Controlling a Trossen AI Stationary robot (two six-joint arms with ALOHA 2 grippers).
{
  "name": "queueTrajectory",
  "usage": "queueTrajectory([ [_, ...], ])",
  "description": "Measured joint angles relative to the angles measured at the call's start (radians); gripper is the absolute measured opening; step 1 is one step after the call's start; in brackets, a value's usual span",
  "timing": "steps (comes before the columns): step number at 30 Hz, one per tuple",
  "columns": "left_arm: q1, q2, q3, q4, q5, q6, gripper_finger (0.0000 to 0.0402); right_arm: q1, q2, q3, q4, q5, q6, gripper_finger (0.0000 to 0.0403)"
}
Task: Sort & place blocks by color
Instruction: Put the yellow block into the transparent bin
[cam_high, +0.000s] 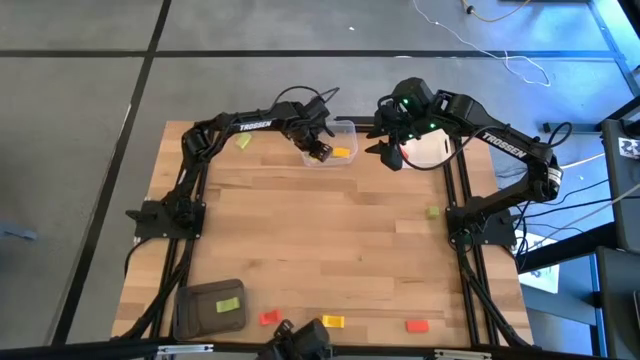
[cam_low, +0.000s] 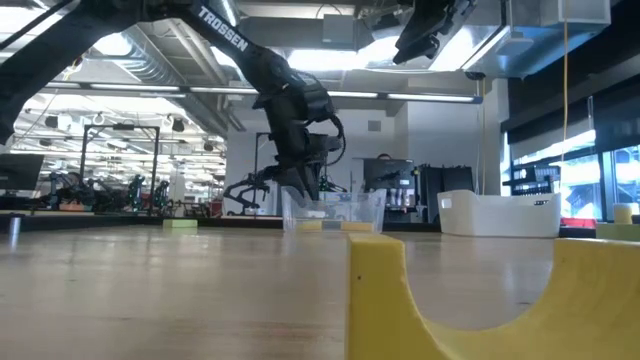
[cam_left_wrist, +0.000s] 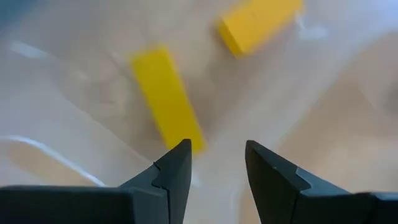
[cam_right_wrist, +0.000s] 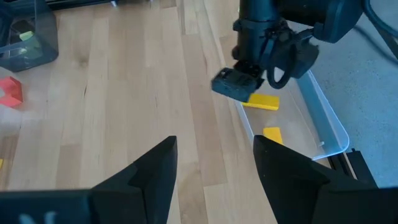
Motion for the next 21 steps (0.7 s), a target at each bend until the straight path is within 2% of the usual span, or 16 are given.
queueTrajectory([
  [5, 0.029, -0.007, 0.0, -0.077, 0.229, 0.084, 0.0138, 0.0, 0.0, 0.0, 0.0, 0.0, 0.0, 0.0212],
  [8, 0.027, -0.034, 0.0, -0.137, 0.289, 0.162, 0.0138, 0.0, 0.0, 0.0, 0.0, 0.0, 0.0, 0.0212],
  [14, -0.017, -0.156, 0.0, -0.18, 0.13, 0.291, 0.0138, 0.0, 0.0, 0.0, 0.0, 0.0, 0.0, 0.0212],
  [21, -0.086, -0.342, 0.0, -0.27, -0.005, 0.308, 0.0138, 0.0, 0.0, 0.0, 0.014, 0.0, 0.0, 0.0212],
])
